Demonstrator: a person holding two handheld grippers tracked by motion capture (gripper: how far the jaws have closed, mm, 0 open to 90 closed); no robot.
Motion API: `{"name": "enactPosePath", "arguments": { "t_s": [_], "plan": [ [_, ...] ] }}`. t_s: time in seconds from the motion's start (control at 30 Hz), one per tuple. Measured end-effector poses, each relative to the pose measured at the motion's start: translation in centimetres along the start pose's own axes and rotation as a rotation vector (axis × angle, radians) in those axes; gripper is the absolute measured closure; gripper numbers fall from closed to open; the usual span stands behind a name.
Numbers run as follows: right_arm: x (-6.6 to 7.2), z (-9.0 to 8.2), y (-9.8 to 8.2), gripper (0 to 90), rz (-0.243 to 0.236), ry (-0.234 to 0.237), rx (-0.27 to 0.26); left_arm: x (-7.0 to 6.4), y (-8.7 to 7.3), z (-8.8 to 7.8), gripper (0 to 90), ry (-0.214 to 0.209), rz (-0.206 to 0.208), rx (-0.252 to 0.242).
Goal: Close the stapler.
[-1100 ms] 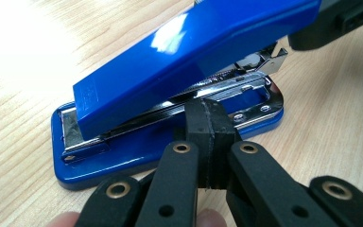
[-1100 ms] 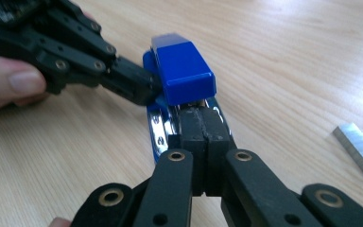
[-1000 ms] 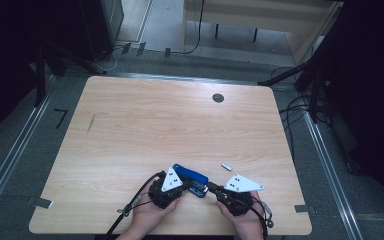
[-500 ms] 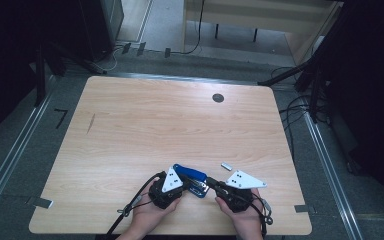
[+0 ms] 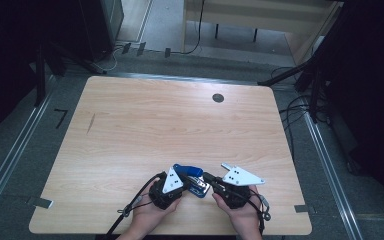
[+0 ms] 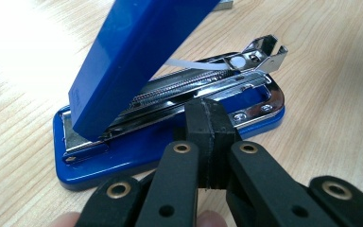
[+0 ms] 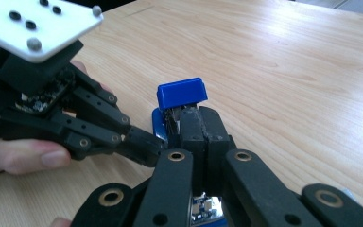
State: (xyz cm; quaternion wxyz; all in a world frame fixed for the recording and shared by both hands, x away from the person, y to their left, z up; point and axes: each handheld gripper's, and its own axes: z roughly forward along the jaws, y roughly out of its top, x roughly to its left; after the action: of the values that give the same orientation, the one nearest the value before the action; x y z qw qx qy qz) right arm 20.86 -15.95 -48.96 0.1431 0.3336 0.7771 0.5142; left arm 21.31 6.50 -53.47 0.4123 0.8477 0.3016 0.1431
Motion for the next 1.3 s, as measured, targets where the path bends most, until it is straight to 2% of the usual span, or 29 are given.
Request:
{"name": "enactPosePath", "arguments": {
  "t_s": [0.37,1.3],
  "plan": [
    [0.7,0.9,2.0,90.0,-0.025,0.001,-0.024,-0.2,0.0,0.0,90.0,0.012,0.023,0.004],
    [1.3,3.5,5.2,90.0,-0.083,0.032,-0.011,-0.3,0.0,0.0,90.0,0.021,0.034,0.002]
  ]
}}
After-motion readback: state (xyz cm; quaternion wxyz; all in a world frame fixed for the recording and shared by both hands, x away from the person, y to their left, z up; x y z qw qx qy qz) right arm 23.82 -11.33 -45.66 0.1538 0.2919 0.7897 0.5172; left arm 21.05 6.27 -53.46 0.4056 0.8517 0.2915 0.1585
